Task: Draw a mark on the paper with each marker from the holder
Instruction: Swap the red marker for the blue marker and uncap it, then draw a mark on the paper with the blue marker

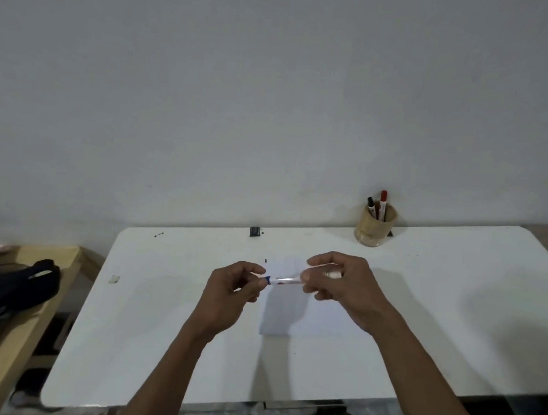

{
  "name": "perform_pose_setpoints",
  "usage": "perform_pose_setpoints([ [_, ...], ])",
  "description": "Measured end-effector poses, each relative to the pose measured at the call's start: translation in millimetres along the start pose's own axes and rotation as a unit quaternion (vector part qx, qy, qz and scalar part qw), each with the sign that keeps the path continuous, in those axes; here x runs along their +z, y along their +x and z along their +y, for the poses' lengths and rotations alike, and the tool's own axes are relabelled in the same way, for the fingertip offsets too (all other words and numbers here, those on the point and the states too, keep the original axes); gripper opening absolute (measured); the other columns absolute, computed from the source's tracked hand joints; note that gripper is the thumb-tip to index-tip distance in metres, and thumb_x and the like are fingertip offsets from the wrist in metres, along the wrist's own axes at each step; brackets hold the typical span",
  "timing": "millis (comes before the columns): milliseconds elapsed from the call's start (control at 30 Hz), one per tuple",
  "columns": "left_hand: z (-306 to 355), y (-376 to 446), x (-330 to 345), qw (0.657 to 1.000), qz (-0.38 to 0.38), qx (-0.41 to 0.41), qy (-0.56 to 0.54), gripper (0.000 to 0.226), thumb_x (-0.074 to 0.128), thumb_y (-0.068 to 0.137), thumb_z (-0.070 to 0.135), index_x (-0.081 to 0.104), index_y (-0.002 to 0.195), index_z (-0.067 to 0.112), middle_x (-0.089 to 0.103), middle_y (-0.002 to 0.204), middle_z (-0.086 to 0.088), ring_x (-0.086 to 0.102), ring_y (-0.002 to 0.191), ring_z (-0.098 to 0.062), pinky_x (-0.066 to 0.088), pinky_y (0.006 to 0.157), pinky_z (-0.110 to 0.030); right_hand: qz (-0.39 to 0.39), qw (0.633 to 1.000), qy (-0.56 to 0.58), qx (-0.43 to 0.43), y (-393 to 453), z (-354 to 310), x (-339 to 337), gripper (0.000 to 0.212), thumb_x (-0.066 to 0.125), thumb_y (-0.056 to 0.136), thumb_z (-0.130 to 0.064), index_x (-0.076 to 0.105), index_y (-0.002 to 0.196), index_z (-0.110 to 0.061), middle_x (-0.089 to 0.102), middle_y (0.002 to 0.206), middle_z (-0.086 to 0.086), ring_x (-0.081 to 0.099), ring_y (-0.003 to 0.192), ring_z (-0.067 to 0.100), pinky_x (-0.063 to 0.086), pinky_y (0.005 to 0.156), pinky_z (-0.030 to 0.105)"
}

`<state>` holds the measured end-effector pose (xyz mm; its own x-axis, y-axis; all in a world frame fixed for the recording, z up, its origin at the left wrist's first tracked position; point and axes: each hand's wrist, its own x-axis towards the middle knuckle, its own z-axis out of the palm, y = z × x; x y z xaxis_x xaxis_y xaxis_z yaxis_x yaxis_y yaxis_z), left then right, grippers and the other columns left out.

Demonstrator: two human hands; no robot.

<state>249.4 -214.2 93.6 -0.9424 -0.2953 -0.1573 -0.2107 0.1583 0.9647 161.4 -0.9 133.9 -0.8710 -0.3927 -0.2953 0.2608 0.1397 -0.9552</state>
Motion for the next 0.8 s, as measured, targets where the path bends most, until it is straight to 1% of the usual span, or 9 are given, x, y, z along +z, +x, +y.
perform_pose_setpoints([
  [100,-3.0,0.4,7.9,0.999,0.000,0.021,0.042,0.013,0.074,0.087,0.014,0.077,0.099,0.014,0.073,0.078,-0.002,0.062,0.065,-0.009,0.058,0.068,-0.024,0.075,0.980,0.182,0.021,2.5,7.7,13.4,0.015,0.082,0.080,-0.001,0.074,0.092,0.001,0.072,0.073,0.011,0.068,0.064,0.020,0.058,0.061,0.025],
  [167,-4.2,1.1,14.9,0.997,0.011,0.029,0.064,0.013,0.075,0.086,0.017,0.078,0.097,0.014,0.074,0.080,-0.003,0.061,0.065,-0.010,0.057,0.066,-0.020,0.080,0.964,0.250,0.043,3.6,16.6,24.1,0.010,0.080,0.084,-0.003,0.076,0.093,0.000,0.071,0.076,0.009,0.066,0.065,0.016,0.058,0.063,0.022],
  [300,-7.2,-2.3,22.3,0.995,0.021,0.030,0.090,0.010,0.072,0.088,0.019,0.079,0.094,0.015,0.074,0.079,0.004,0.062,0.061,-0.008,0.052,0.062,-0.014,0.049,0.983,0.170,0.047,1.8,36.3,39.5,0.014,0.074,0.092,-0.015,0.076,0.096,-0.001,0.075,0.081,0.013,0.069,0.073,0.021,0.058,0.068,0.027],
  [367,-10.4,-4.3,19.7,0.995,0.002,0.015,0.102,0.010,0.070,0.090,0.020,0.079,0.089,0.014,0.070,0.071,0.007,0.058,0.056,-0.006,0.049,0.059,-0.012,0.049,0.990,0.129,0.040,4.9,43.5,40.8,0.018,0.073,0.094,-0.019,0.077,0.092,-0.002,0.077,0.081,0.012,0.071,0.076,0.022,0.058,0.072,0.029],
  [433,-13.6,-2.8,16.3,0.995,-0.023,-0.008,0.100,0.013,0.070,0.090,0.022,0.078,0.084,0.015,0.067,0.065,0.007,0.055,0.054,-0.009,0.048,0.059,-0.015,0.039,0.992,0.111,0.036,9.1,48.5,38.8,0.018,0.072,0.094,-0.019,0.077,0.089,-0.003,0.077,0.078,0.011,0.071,0.077,0.024,0.058,0.075,0.031],
  [533,-17.3,3.3,12.7,0.996,-0.049,-0.049,0.048,0.017,0.071,0.090,0.022,0.079,0.084,0.008,0.067,0.063,0.003,0.055,0.053,-0.013,0.048,0.058,-0.018,0.034,0.989,0.138,0.041,19.3,52.3,33.1,0.012,0.069,0.096,-0.011,0.074,0.089,-0.003,0.075,0.073,0.008,0.069,0.070,0.021,0.058,0.070,0.027],
  [633,-27.2,15.0,0.9,0.992,-0.050,-0.112,0.023,0.017,0.072,0.089,0.017,0.079,0.085,0.001,0.068,0.064,-0.005,0.054,0.053,-0.013,0.050,0.059,-0.025,0.079,0.973,0.212,0.038,41.2,51.8,9.4,0.010,0.065,0.096,-0.002,0.072,0.089,-0.002,0.072,0.066,0.005,0.066,0.061,0.017,0.057,0.060,0.021],
  [733,-42.4,35.9,-10.6,0.982,0.009,-0.151,0.114,0.007,0.076,0.084,0.018,0.078,0.081,0.013,0.073,0.070,-0.013,0.057,0.053,-0.013,0.052,0.063,-0.029,0.081,0.975,0.207,0.027,65.1,50.1,-19.3,0.008,0.065,0.096,-0.005,0.072,0.092,-0.001,0.071,0.072,0.007,0.067,0.065,0.018,0.058,0.063,0.022],
  [800,-46.9,55.8,-10.9,0.970,0.079,-0.155,0.170,0.007,0.079,0.080,0.023,0.073,0.082,0.019,0.074,0.068,-0.007,0.061,0.053,-0.013,0.050,0.061,-0.025,0.070,0.979,0.191,0.028,77.0,51.4,-25.7,0.009,0.067,0.097,-0.009,0.072,0.093,-0.002,0.071,0.075,0.008,0.067,0.069,0.020,0.059,0.066,0.024],
])
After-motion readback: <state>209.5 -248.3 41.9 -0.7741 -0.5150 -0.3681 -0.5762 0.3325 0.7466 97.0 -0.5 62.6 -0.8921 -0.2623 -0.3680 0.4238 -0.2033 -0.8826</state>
